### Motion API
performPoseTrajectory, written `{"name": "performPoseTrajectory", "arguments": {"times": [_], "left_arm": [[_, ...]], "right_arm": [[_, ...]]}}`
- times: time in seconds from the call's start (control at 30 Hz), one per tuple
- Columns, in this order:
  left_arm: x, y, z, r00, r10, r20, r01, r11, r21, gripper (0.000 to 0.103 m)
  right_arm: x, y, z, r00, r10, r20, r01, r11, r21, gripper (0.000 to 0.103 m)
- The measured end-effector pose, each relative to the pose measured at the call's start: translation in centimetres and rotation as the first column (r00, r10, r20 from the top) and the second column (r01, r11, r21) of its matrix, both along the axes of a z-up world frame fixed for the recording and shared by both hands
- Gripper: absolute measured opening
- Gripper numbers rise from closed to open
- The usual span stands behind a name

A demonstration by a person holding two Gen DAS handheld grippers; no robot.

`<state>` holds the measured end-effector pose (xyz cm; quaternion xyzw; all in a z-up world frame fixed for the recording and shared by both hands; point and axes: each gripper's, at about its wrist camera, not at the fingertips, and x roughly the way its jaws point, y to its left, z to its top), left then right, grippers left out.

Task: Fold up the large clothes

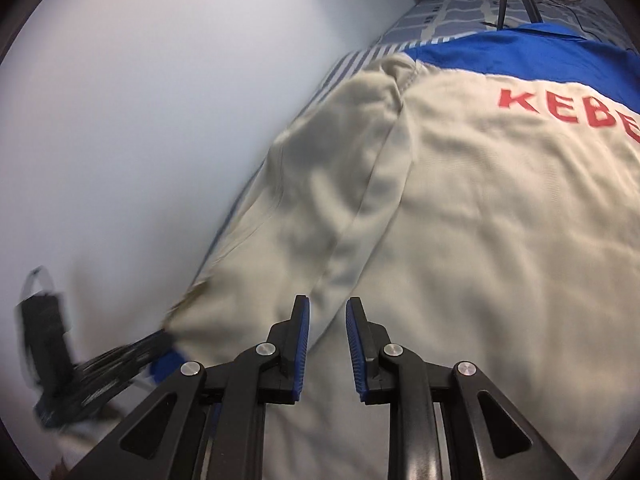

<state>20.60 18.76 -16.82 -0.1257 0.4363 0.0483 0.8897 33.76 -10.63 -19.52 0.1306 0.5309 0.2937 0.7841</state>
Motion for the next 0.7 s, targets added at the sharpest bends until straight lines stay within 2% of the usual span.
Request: {"name": "performPoseTrajectory", "arguments": {"times": [0.07, 0.17, 0.23, 0.3, 0.37, 0.47, 0.57, 0.7], "left_arm": [[-0.9, -0.2, 2.3, 0.998, -0.008, 0.066, 0.004, 0.998, 0.061, 0.005], [-1.7, -0.1, 4.0, 0.992, -0.017, 0.122, 0.007, 0.997, 0.080, 0.005], [-2.1, -0.1, 4.1, 0.991, -0.024, 0.135, 0.014, 0.997, 0.074, 0.005], [-2.3, 0.1, 3.5, 0.992, -0.038, 0.120, 0.032, 0.998, 0.056, 0.005], [-2.3, 0.0, 2.9, 0.993, -0.046, 0.109, 0.040, 0.998, 0.053, 0.005], [-2.8, -0.3, 2.4, 0.992, -0.071, 0.105, 0.066, 0.997, 0.050, 0.005], [-3.4, -1.2, 2.7, 0.989, -0.101, 0.110, 0.096, 0.994, 0.050, 0.005], [-3.8, -2.6, 3.0, 0.982, -0.153, 0.115, 0.147, 0.987, 0.061, 0.005]], "right_arm": [[1.2, 1.3, -0.7, 1.000, -0.007, 0.006, 0.007, 1.000, 0.003, 0.020], [3.2, 4.6, -2.7, 1.000, -0.007, -0.005, 0.007, 1.000, 0.006, 0.020], [4.3, 6.4, -4.1, 0.999, 0.004, -0.034, -0.005, 1.000, -0.003, 0.020], [5.1, 7.8, -5.8, 0.997, 0.019, -0.072, -0.023, 0.998, -0.052, 0.020], [5.3, 8.6, -6.3, 0.996, 0.052, -0.071, -0.059, 0.993, -0.101, 0.019], [5.7, 8.3, -4.5, 0.994, 0.092, -0.062, -0.098, 0.988, -0.117, 0.022], [6.7, 6.9, -0.7, 0.997, 0.074, -0.002, -0.074, 0.993, -0.087, 0.045], [9.7, 7.2, 3.1, 0.997, 0.055, 0.053, -0.051, 0.996, -0.073, 0.056]]}}
